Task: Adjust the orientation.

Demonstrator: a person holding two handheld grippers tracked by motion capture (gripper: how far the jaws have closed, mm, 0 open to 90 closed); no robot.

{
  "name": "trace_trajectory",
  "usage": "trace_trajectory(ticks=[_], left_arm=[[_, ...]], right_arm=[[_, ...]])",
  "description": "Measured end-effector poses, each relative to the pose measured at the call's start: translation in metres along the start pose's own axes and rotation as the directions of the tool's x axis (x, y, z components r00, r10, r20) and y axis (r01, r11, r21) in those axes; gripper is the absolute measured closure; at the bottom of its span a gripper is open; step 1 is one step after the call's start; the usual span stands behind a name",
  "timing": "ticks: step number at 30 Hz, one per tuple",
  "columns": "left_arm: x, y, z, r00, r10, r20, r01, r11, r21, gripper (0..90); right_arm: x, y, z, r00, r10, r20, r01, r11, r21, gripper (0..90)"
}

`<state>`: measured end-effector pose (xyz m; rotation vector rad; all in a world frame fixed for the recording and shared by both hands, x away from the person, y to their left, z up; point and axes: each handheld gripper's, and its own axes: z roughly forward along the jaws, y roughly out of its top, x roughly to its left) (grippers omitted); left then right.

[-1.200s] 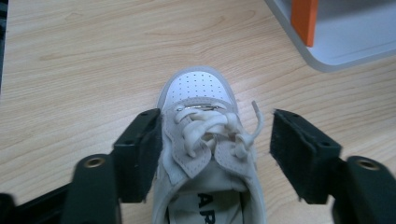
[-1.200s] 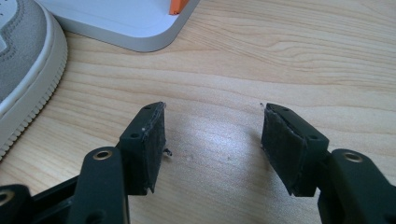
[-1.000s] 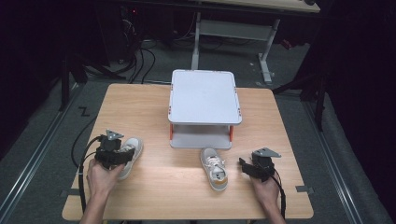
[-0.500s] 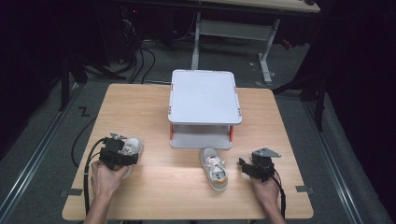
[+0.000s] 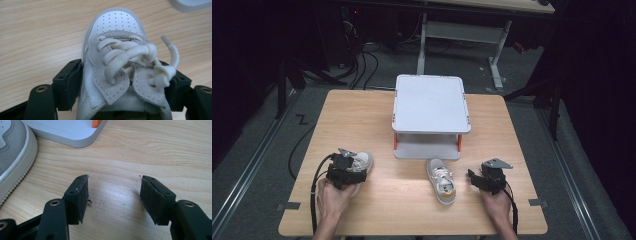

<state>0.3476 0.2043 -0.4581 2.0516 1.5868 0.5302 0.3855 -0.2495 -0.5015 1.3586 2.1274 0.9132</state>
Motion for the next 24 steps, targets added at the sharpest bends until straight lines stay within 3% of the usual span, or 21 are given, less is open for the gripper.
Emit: trace_trajectory(ticks=[8,9,11,13,14,19,24], left_arm=[[-0.054,0.007,-0.006,0.9961,0.046,0.076,-0.046,0.9989,-0.012,27.6],[-0.065,0.011,-0.005,0.9940,0.043,0.100,-0.042,0.9990,-0.018,27.6],[-0.070,0.013,-0.004,0.9934,0.041,0.108,-0.038,0.9990,-0.023,27.5],[-0.085,0.020,0.001,0.9909,0.034,0.130,-0.031,0.9991,-0.028,27.6],[-0.085,0.020,0.001,0.9909,0.034,0.130,-0.031,0.9991,-0.028,27.5],[-0.112,0.028,0.012,0.9915,0.061,0.115,-0.059,0.9980,-0.022,27.5],[-0.133,0.032,0.023,0.9939,0.064,0.089,-0.063,0.9979,-0.015,27.4]], right_arm=[[0.000,0.000,0.000,1.0000,0.000,-0.001,0.000,1.000,0.000,39.8],[0.000,0.000,0.000,1.0000,0.000,-0.001,0.000,1.000,0.000,39.8],[0.000,0.000,0.000,1.0000,0.000,0.000,0.000,1.000,0.000,39.8],[0.000,0.000,0.000,1.0000,0.000,0.001,0.000,1.000,0.000,39.8],[0.000,0.000,0.000,1.0000,0.000,0.001,0.000,1.000,0.000,39.8],[0.000,0.000,0.000,1.0000,0.000,0.000,0.000,1.000,0.000,39.8],[0.000,0.000,0.000,1.0000,-0.001,-0.001,0.001,1.000,0.000,39.8]])
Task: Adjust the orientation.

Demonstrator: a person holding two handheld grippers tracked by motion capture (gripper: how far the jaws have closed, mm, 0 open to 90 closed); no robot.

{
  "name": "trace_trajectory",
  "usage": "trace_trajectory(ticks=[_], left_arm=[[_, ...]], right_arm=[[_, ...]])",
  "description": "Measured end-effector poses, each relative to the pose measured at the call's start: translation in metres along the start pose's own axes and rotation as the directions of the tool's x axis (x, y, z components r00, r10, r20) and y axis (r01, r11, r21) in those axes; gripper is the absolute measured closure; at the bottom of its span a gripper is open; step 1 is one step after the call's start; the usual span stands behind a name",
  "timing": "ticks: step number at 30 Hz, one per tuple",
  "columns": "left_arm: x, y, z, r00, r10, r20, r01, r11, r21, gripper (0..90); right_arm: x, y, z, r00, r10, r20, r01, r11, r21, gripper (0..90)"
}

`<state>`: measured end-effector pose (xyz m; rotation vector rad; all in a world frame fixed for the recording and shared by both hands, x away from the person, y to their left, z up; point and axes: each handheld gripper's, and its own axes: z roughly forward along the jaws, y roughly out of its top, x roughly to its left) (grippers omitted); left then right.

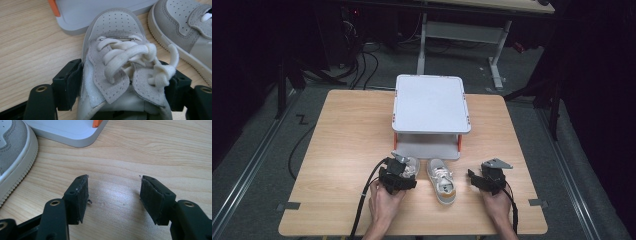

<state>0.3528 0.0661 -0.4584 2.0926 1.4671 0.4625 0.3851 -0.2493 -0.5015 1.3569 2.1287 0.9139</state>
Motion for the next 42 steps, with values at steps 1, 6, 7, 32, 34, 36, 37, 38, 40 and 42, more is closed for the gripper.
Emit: trace_trajectory(ticks=[1,6,7,32,34,36,37,38,40,42], left_arm=[[0.000,0.000,0.000,1.0000,0.000,0.000,0.000,1.0000,0.000,27.4],[-0.008,0.003,0.005,1.0000,-0.008,-0.001,0.008,1.0000,-0.001,27.3],[-0.009,0.003,0.006,1.0000,-0.009,0.002,0.009,1.0000,0.001,27.4],[-0.011,0.004,0.003,0.9984,-0.030,0.048,0.029,0.9995,0.014,20.4],[-0.009,0.003,0.002,0.9975,-0.022,0.067,0.021,0.9997,0.009,19.9],[-0.007,0.002,0.001,0.9965,-0.007,0.083,0.006,0.9999,0.009,19.2],[-0.006,0.002,0.000,0.9957,-0.004,0.092,0.003,1.0000,0.004,18.2],[-0.006,0.002,-0.001,0.9954,-0.007,0.095,0.007,1.0000,-0.003,17.6],[-0.003,0.001,-0.005,0.9928,0.001,0.120,0.002,0.9997,-0.023,17.1],[0.001,0.001,-0.009,0.9901,0.004,0.140,0.002,0.9992,-0.039,17.0]], right_arm=[[0.000,0.000,0.000,1.0000,0.000,0.000,0.000,1.000,0.000,39.8],[0.000,0.000,0.000,1.0000,0.000,-0.001,0.000,1.000,0.000,39.8],[0.000,0.000,0.000,1.0000,0.000,-0.001,0.000,1.000,0.000,39.8],[0.000,0.000,0.000,1.0000,0.000,-0.001,0.000,1.000,-0.001,39.8],[0.000,0.000,0.000,1.0000,0.001,-0.002,-0.001,1.000,0.000,39.8],[0.000,0.000,0.000,1.0000,0.001,-0.001,-0.001,1.000,0.000,39.8],[0.000,0.000,0.000,1.0000,0.001,-0.001,-0.001,1.000,0.000,39.8],[0.000,0.000,0.000,1.0000,0.002,-0.001,-0.002,1.000,0.001,39.8],[0.000,0.000,0.000,1.0000,0.002,-0.001,-0.002,1.000,0.001,39.8],[0.000,0.000,0.000,1.0000,0.002,-0.001,-0.002,1.000,0.000,39.8]])
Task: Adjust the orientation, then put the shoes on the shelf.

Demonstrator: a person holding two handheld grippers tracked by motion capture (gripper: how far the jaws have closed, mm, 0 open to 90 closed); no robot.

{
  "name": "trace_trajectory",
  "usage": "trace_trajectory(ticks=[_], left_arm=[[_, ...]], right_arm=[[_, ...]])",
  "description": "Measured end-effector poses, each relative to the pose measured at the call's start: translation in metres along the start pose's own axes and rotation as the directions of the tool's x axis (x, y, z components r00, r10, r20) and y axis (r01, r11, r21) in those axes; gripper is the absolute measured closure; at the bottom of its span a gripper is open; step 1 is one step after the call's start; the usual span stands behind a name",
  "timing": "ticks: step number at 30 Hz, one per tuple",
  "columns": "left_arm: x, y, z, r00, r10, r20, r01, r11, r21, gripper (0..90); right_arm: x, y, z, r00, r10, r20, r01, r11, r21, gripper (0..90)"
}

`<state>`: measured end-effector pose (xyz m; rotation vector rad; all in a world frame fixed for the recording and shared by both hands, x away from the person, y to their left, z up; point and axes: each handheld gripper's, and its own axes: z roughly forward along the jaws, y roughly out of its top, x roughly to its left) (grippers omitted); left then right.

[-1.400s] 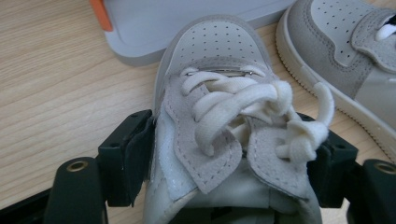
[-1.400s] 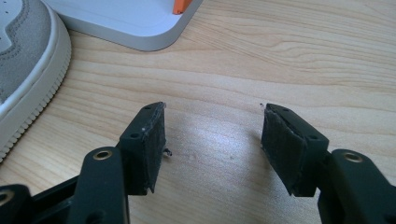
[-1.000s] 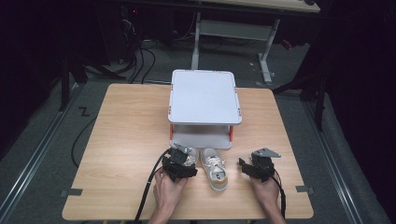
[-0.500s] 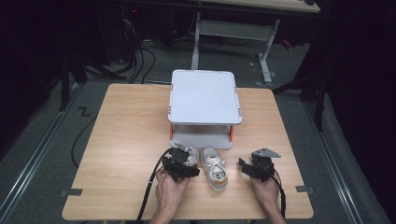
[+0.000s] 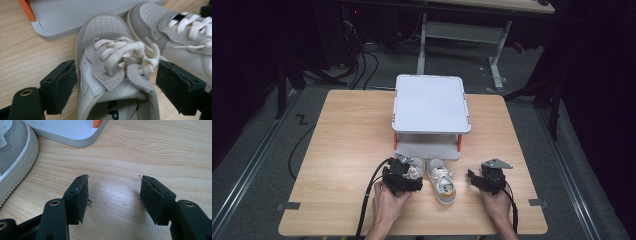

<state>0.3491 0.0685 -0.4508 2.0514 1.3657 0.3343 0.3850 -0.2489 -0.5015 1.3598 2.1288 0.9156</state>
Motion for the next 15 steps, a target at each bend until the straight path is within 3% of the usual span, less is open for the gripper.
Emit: trace_trajectory(ticks=[7,15], left_arm=[[0.010,0.003,-0.015,0.9980,0.040,0.050,-0.038,0.9982,-0.047,17.7],[0.033,0.006,-0.042,0.9977,0.050,0.047,-0.043,0.9914,-0.124,24.1]], right_arm=[[0.000,0.000,0.000,1.0000,-0.001,0.000,0.001,1.000,0.001,39.8],[0.000,0.000,-0.001,1.0000,-0.007,-0.005,0.007,1.000,0.004,42.2]])
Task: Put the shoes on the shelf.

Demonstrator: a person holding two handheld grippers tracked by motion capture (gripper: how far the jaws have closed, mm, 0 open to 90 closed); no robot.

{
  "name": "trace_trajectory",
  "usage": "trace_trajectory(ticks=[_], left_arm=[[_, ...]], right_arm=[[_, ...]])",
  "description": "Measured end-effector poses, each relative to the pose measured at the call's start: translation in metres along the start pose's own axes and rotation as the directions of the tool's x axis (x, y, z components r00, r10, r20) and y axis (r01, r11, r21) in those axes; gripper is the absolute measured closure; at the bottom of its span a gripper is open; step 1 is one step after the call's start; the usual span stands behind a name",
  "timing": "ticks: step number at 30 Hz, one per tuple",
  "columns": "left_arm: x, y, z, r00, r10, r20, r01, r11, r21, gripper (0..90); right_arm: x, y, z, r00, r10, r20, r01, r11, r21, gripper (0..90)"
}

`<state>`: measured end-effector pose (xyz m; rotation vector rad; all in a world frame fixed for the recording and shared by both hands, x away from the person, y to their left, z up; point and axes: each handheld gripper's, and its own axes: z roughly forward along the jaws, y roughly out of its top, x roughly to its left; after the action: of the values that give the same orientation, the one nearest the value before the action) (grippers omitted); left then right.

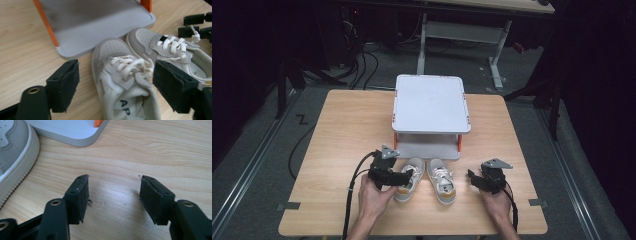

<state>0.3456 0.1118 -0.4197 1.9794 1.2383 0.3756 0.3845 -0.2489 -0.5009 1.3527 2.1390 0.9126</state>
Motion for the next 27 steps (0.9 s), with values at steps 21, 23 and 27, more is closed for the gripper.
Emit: trace_trajectory(ticks=[21,23,27], left_arm=[[0.032,-0.059,0.025,0.9957,-0.059,-0.072,0.063,0.9963,0.059,40.1],[0.032,-0.060,0.025,0.9953,-0.068,-0.069,0.072,0.9959,0.055,40.1],[0.029,-0.062,0.027,0.9975,-0.069,-0.016,0.070,0.9961,0.055,42.0]], right_arm=[[0.042,-0.015,-0.020,0.9843,-0.055,-0.168,0.053,0.998,-0.016,60.2],[0.043,-0.015,-0.020,0.9821,-0.059,-0.179,0.057,0.998,-0.016,60.0],[0.051,-0.014,-0.020,0.9771,-0.075,-0.199,0.074,0.997,-0.014,60.1]])
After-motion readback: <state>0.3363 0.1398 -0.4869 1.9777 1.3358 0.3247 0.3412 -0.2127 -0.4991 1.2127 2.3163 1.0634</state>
